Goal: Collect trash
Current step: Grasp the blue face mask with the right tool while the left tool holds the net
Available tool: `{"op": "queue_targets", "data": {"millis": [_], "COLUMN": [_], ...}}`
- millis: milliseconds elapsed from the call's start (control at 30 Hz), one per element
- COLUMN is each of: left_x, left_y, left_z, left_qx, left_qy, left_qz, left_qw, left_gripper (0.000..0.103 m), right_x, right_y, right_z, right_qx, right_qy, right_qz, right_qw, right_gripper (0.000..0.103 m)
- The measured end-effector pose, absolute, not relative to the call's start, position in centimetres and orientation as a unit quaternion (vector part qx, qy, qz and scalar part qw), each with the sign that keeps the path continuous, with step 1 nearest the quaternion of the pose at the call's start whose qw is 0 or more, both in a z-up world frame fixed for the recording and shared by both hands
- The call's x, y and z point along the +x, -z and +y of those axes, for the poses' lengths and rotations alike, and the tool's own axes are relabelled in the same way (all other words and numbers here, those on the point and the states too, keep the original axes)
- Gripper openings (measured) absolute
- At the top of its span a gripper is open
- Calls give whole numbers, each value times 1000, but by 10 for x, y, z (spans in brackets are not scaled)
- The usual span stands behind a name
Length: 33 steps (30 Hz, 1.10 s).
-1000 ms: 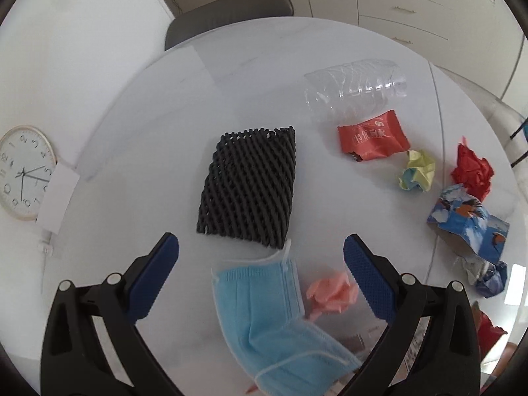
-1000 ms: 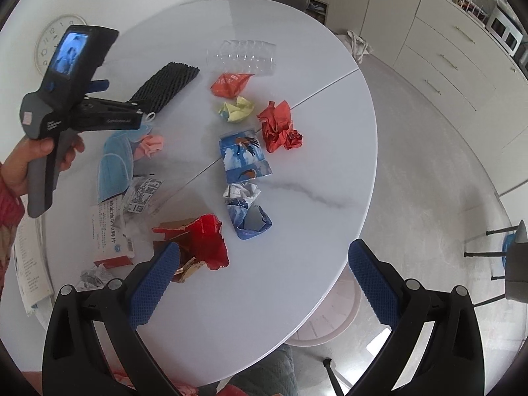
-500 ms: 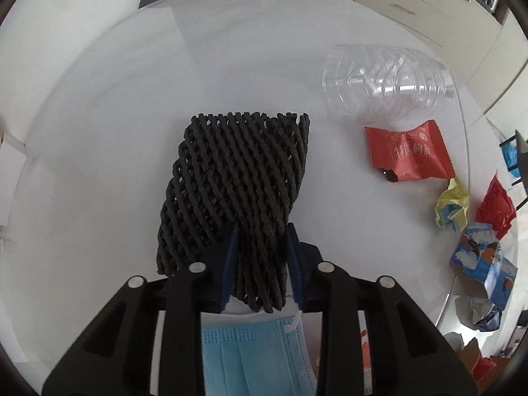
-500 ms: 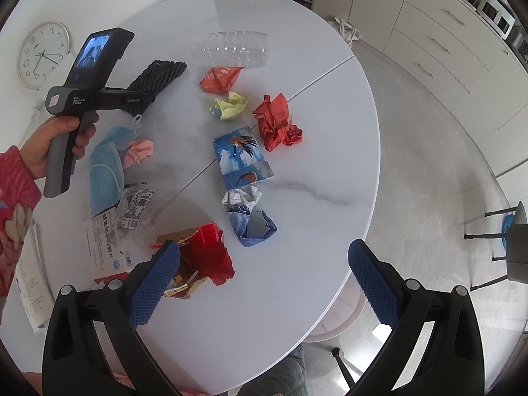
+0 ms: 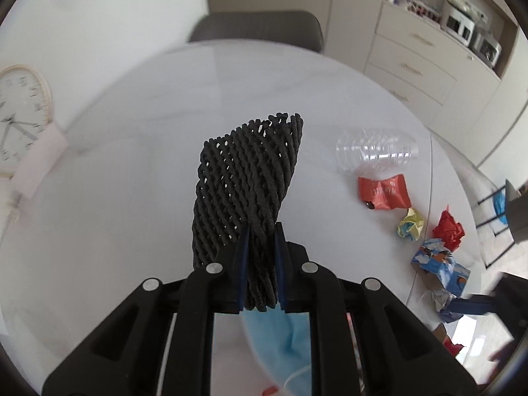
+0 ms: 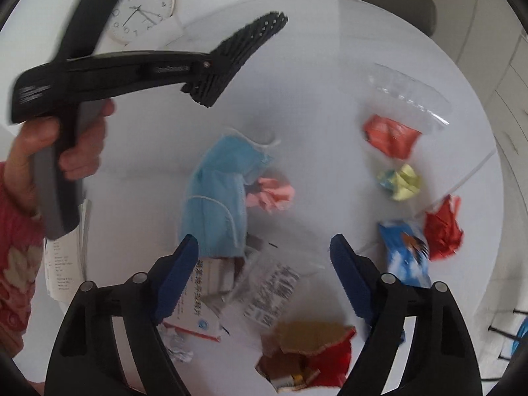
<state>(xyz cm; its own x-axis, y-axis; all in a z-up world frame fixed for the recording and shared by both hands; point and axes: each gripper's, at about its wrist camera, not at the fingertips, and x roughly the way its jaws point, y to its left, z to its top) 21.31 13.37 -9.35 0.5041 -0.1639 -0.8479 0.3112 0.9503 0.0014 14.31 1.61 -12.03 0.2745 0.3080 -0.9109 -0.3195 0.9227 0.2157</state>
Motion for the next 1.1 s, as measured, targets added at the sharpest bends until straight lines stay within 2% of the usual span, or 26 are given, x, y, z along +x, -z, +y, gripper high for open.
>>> {"op": "queue_targets", "data": {"millis": [233, 300, 333, 367, 433, 600, 733, 1100], "left_x": [166, 146, 137, 130, 119, 96, 82, 58], "left_y": [48, 41, 41, 42, 46, 49, 47, 37], "left_z": [215, 233, 240, 245, 252, 263, 272, 269], "left_qx": [36, 20, 12, 2, -13, -16, -28, -27], "left_qy": [63, 50, 44, 39, 33, 22, 14, 13], "left_qz": [462, 461, 462, 463, 467, 468, 466, 450], "left_qw": [884, 886, 886, 885, 883, 883, 884, 892], "left_gripper": [14, 14, 14, 14, 14, 14, 14, 14], "right_x": [194, 200, 202, 206, 211, 206, 205, 193], "right_y": [172, 173, 171, 171, 170, 166, 158, 126], "right_z": [68, 71, 71, 72, 72, 75, 73, 58], "right_qx": [6, 13, 19, 28, 51, 45, 47, 17], "right_qy": [-225, -219, -221, -223, -233, -230, -232, -249], "right_qz": [607, 596, 597, 600, 607, 606, 594, 555], "right_qw": [762, 772, 771, 768, 758, 760, 769, 793], "right_gripper": [60, 60, 55, 42, 25, 17, 3, 2]}}
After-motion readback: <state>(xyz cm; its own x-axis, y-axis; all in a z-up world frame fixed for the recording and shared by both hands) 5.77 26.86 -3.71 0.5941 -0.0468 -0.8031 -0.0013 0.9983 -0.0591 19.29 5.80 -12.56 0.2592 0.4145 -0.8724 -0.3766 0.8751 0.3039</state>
